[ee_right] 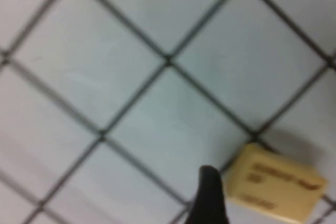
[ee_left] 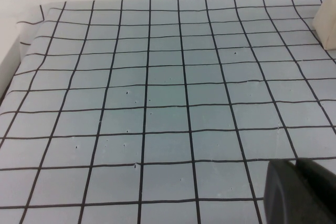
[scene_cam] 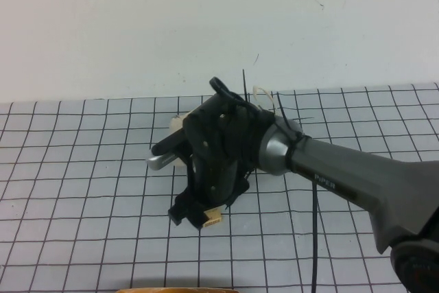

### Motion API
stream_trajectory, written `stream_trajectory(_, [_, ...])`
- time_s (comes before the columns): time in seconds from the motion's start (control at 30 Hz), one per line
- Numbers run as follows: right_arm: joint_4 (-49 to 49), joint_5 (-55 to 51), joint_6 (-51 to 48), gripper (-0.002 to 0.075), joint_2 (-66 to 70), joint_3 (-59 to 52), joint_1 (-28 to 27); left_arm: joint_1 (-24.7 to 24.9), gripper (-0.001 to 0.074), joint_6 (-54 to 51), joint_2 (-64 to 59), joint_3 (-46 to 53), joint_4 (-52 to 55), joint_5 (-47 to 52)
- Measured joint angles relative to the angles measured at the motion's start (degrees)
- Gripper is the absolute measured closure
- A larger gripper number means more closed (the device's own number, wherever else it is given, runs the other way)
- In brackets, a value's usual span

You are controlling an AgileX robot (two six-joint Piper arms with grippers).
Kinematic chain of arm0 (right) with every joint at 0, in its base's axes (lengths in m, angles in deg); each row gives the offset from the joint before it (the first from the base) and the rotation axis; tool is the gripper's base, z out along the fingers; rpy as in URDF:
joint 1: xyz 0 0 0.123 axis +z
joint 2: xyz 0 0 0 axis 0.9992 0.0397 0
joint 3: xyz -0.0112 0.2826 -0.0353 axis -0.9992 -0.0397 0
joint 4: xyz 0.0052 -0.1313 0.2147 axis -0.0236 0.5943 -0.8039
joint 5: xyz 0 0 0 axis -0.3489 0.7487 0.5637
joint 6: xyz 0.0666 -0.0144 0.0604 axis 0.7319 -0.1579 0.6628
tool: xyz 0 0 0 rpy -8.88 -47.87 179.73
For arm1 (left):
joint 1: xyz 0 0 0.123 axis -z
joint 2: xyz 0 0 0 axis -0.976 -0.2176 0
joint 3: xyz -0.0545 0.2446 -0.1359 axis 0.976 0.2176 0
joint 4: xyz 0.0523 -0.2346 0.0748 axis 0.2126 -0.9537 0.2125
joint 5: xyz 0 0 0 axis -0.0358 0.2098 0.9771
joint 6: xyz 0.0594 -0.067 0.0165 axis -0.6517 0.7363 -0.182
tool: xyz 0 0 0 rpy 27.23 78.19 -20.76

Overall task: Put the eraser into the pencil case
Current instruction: Pick up the eraser from the table

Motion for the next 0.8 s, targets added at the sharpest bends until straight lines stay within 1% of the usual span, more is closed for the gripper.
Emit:
stream_trajectory(0.17, [-0.35, -0.97, 0.86, 0.0202, 0.34, 0.57, -1.04, 0.0, 0.0736, 0.0, 0.0, 0.0, 0.0, 0.0])
stream_trajectory(0.33, [-2.81, -0.97, 0.98, 0.0203, 0.34, 0.67, -1.04, 0.0, 0.0736, 0.0, 0.0, 0.0, 0.0, 0.0])
stream_trajectory(0.4, [-3.31, -0.97, 0.98, 0.0216, 0.44, 0.67, -1.04, 0.0, 0.0736, 0.0, 0.0, 0.0, 0.0, 0.0])
stream_trajectory(0.47, [-3.67, -0.86, 0.74, 0.0251, 0.44, 0.67, -1.04, 0.0, 0.0736, 0.0, 0.0, 0.0, 0.0, 0.0])
stream_trajectory(0.6, [-4.22, -0.86, 0.52, 0.0368, 0.44, 0.67, -1.04, 0.0, 0.0736, 0.0, 0.0, 0.0, 0.0, 0.0])
stream_trajectory(0.67, [-4.22, -0.98, 0.52, 0.0414, 0.44, 0.67, -1.04, 0.0, 0.0736, 0.0, 0.0, 0.0, 0.0, 0.0])
stream_trajectory(0.73, [-4.22, -1.21, 0.52, 0.0441, 0.44, 0.67, -1.04, 0.0, 0.0736, 0.0, 0.0, 0.0, -0.1, 0.0])
stream_trajectory(0.8, [-4.35, -1.62, 0.52, 0.0449, 0.54, 0.67, -1.04, 0.0, 0.0736, 0.0, 0.0, 0.0, -0.09, 0.0])
